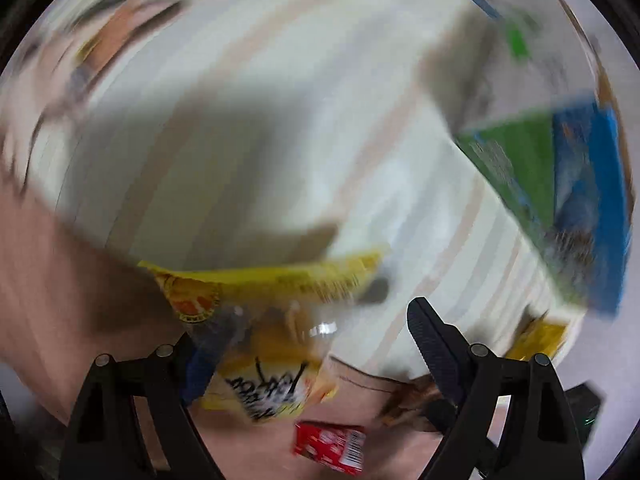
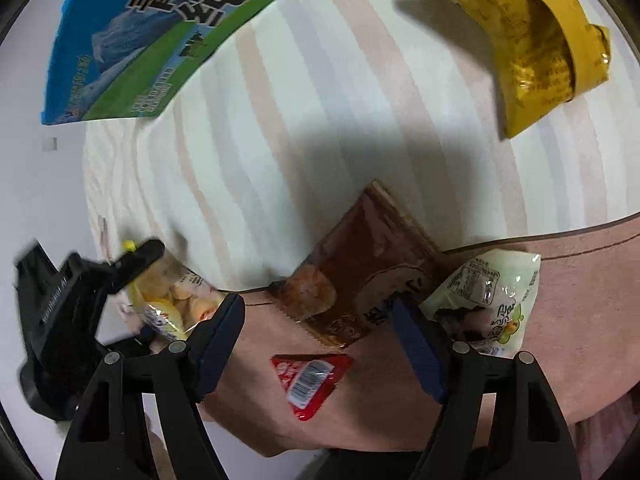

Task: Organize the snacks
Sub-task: 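Grasp the yellow biscuit bag with the left tool while the right tool grasps the brown cookie packet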

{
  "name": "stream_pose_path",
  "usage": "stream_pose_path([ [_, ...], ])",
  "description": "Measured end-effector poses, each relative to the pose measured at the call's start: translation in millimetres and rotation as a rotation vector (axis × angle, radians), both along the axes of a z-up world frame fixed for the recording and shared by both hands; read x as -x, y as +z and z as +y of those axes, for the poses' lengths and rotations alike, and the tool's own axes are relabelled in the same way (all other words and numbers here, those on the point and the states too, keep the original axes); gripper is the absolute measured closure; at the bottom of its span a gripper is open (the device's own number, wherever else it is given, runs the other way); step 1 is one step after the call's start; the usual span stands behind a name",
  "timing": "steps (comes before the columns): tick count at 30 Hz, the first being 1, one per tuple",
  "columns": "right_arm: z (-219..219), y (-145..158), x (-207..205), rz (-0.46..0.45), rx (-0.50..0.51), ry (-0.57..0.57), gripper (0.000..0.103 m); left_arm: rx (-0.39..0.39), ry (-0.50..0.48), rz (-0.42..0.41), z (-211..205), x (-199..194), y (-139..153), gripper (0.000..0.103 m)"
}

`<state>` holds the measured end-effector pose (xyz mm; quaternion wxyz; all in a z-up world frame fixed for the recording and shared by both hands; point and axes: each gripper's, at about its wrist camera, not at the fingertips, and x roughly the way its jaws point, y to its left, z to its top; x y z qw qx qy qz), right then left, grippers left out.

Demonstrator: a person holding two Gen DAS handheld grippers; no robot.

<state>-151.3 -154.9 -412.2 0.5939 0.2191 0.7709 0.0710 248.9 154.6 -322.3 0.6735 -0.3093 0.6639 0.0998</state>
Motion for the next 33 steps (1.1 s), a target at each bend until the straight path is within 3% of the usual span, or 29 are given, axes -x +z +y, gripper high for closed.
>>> stream_pose_path([
  [3, -1, -9, 5, 0.029, 0.001, -0.029, 0.024, -0.08, -0.118, -0.003, -18, -10, 4, 0.016],
  [7, -4, -22, 8, 0.05, -0.01, -0.123, 0.024, -0.118, -0.146, -0.038, -22, -5, 22, 0.016],
  [10, -2, -16, 8, -0.003, 0.038, -0.141, 0.039, -0.158, -0.156, -0.074, -20, 2, 42, 0.016],
  [15, 24, -2, 8, -0.117, 0.109, 0.049, 0.041, -0.205, -0.162, -0.092, -16, 22, 64, 0.016],
  [19, 55, 10, 13, -0.218, 0.203, 0.353, 0.041, -0.181, -0.12, -0.085, -10, 49, 66, 0.016],
  [21, 64, 12, 17, -0.243, 0.242, 0.449, 0.041, -0.151, -0.099, -0.08, -5, 51, 56, 0.016],
  [24, 59, 11, 17, -0.23, 0.223, 0.426, 0.031, -0.111, -0.106, -0.051, -5, 46, 30, 0.016],
  [27, 24, 10, 10, -0.209, 0.184, 0.343, 0.029, -0.089, -0.127, -0.036, -14, 35, 9, 0.016],
  [29, 14, 8, 5, -0.194, 0.169, 0.281, 0.028, -0.096, -0.141, -0.04, -22, 27, -1, 0.037],
  [31, 0, 4, 0, -0.175, 0.168, 0.191, 0.034, -0.116, -0.172, -0.033, -30, 25, -5, 0.048],
  [32, -3, 3, -2, -0.169, 0.177, 0.169, 0.041, -0.121, -0.188, -0.038, -35, 25, -5, 0.048],
  [33, -6, 2, -2, -0.169, 0.172, 0.164, 0.041, -0.131, -0.205, -0.044, -40, 26, -4, 0.048],
])
